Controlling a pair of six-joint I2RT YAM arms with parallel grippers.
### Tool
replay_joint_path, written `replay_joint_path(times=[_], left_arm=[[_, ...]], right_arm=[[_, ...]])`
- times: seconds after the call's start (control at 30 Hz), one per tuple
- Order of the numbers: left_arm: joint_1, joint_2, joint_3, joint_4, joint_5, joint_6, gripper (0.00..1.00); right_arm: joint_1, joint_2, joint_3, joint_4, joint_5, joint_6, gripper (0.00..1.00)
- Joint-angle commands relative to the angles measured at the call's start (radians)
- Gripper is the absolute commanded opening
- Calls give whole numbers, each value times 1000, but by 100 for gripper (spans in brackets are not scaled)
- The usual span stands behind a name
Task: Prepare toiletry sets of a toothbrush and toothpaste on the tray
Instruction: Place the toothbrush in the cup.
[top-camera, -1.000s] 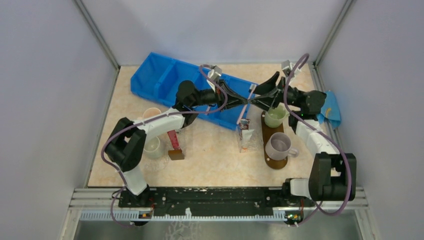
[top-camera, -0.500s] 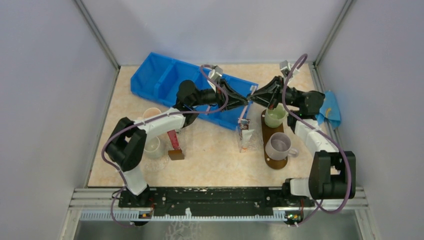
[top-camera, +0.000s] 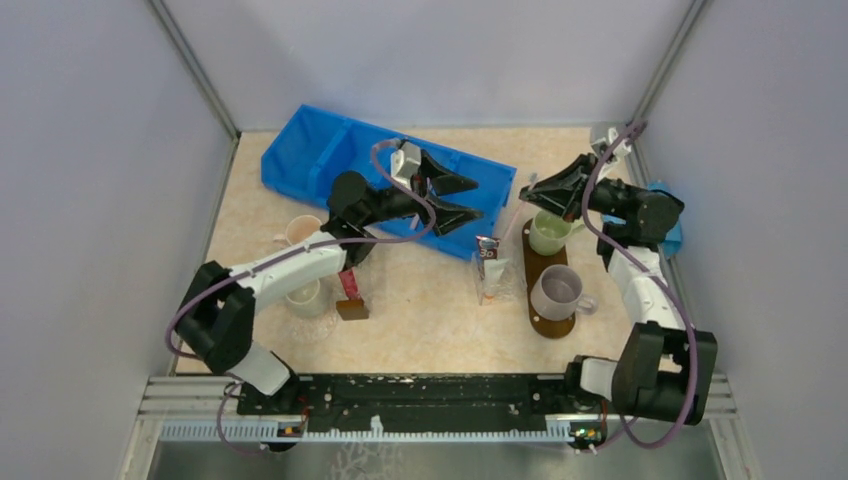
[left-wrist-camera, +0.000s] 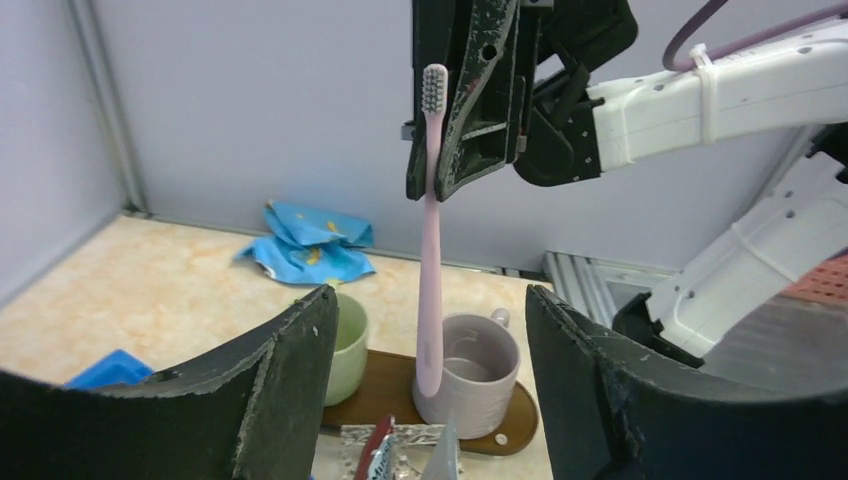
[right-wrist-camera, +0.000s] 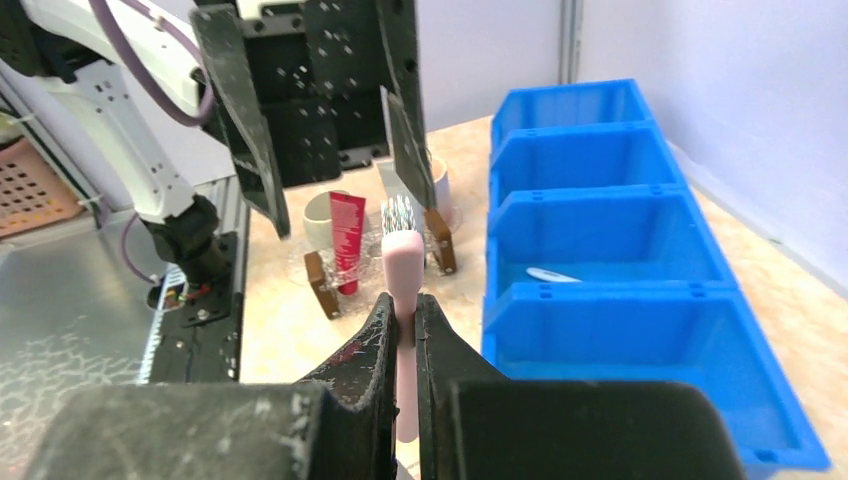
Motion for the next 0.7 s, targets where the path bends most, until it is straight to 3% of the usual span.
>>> replay_joint_path(times=[0.0, 0.2, 0.33, 0.5, 0.67], left_arm=[[-25, -109, -18, -136, -126, 204, 74], [-86, -207, -67, -241, -221, 468, 76], [-96, -271, -109, -266, -229, 554, 77], [-111, -330, -131, -328, -251, 641, 77], [-121, -355, -144, -356, -265, 674, 77]], right_arm=[[-91, -64, 28, 42, -52, 2, 0], [-268, -93, -19, -37, -18, -69, 0], [-356, -124, -28, -341, 30, -294, 0], [-370, -141, 11, -765, 160, -659, 0], [-370, -136, -24, -734, 252, -676, 0]])
